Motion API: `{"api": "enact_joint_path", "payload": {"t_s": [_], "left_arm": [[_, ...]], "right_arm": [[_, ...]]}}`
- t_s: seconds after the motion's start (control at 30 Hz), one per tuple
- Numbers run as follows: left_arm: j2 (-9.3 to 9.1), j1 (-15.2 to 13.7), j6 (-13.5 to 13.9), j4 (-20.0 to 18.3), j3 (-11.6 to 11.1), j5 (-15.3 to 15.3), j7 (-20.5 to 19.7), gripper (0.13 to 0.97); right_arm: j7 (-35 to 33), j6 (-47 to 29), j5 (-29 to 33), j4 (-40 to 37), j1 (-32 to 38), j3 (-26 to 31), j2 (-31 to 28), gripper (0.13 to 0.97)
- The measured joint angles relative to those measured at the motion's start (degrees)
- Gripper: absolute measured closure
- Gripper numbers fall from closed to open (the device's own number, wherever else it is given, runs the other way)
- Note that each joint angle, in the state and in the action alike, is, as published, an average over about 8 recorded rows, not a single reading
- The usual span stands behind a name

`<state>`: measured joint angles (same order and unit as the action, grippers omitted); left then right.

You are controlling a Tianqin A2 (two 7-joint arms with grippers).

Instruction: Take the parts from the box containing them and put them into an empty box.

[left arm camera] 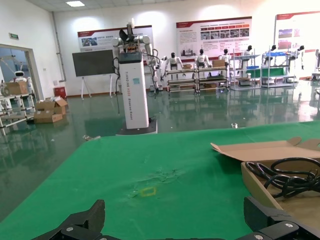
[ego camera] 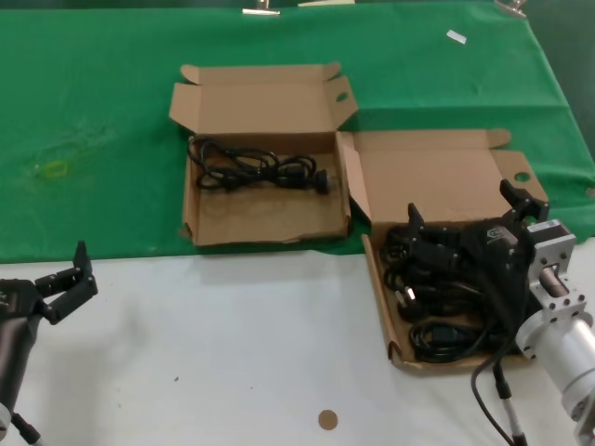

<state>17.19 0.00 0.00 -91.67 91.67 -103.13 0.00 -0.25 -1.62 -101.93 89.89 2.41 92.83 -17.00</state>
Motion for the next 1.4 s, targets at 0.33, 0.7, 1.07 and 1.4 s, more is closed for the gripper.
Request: {"api": "enact_joint_path", "payload": {"t_s": [0.33, 0.7, 1.07, 1.4], "left_arm": [[0.0, 0.0, 0.0, 0.0, 0.0, 0.0, 0.0, 0.132], [0.0, 0.0, 0.0, 0.0, 0.0, 0.0, 0.0, 0.132], [0.0, 0.0, 0.0, 0.0, 0.0, 0.0, 0.0, 0.132], [0.0, 0.0, 0.0, 0.0, 0.0, 0.0, 0.0, 0.132]], "right_arm": [[0.0, 0.0, 0.0, 0.0, 0.0, 0.0, 0.0, 0.129], [0.0, 0.0, 0.0, 0.0, 0.0, 0.0, 0.0, 0.129], [0.0, 0.0, 0.0, 0.0, 0.0, 0.0, 0.0, 0.129], [0.0, 0.0, 0.0, 0.0, 0.0, 0.0, 0.0, 0.129]]}}
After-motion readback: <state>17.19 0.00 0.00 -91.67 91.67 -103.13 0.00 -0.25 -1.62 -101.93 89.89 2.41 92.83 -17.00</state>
